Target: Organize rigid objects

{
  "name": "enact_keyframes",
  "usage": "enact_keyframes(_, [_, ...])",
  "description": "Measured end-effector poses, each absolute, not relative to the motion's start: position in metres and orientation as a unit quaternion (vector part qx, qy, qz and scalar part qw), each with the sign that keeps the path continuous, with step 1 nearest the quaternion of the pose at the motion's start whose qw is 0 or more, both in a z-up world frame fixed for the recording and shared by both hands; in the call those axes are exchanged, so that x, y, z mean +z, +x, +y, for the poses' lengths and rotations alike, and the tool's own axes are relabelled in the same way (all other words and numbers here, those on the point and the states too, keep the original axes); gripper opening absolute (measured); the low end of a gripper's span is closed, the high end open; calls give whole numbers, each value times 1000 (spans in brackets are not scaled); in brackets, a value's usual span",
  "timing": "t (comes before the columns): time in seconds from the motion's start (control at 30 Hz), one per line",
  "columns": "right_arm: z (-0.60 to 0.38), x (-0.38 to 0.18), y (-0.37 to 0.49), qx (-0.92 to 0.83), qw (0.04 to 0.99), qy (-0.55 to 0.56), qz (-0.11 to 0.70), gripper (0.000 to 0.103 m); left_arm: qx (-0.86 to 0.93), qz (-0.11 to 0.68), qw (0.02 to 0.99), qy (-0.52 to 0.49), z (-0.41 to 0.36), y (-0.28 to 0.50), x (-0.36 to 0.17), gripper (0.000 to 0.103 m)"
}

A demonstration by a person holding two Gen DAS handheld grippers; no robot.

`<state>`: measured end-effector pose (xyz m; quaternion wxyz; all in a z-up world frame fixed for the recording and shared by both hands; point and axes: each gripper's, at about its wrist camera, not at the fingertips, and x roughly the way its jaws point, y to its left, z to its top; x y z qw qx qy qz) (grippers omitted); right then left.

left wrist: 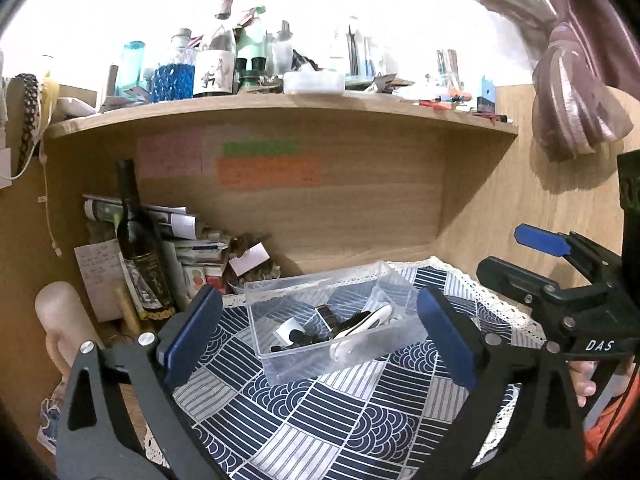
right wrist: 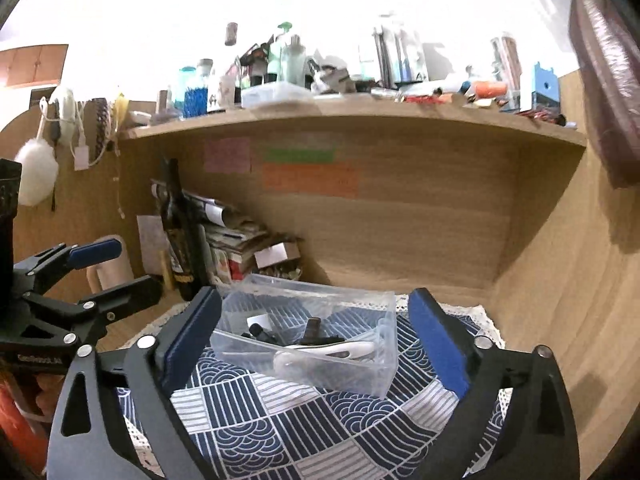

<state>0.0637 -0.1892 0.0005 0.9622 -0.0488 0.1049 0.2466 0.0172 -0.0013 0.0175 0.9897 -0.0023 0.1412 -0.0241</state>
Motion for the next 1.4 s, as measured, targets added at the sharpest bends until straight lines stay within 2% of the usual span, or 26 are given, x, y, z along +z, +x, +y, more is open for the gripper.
enact_keyframes(0.2, [-193,-1,53,247,964,-39,95,103,-24,138,990,0,-4,12,15,101])
enact_keyframes(1.4, [-190,-2,49,249,963,-34,93,103,-25,136,990,2,-11,14,12,102])
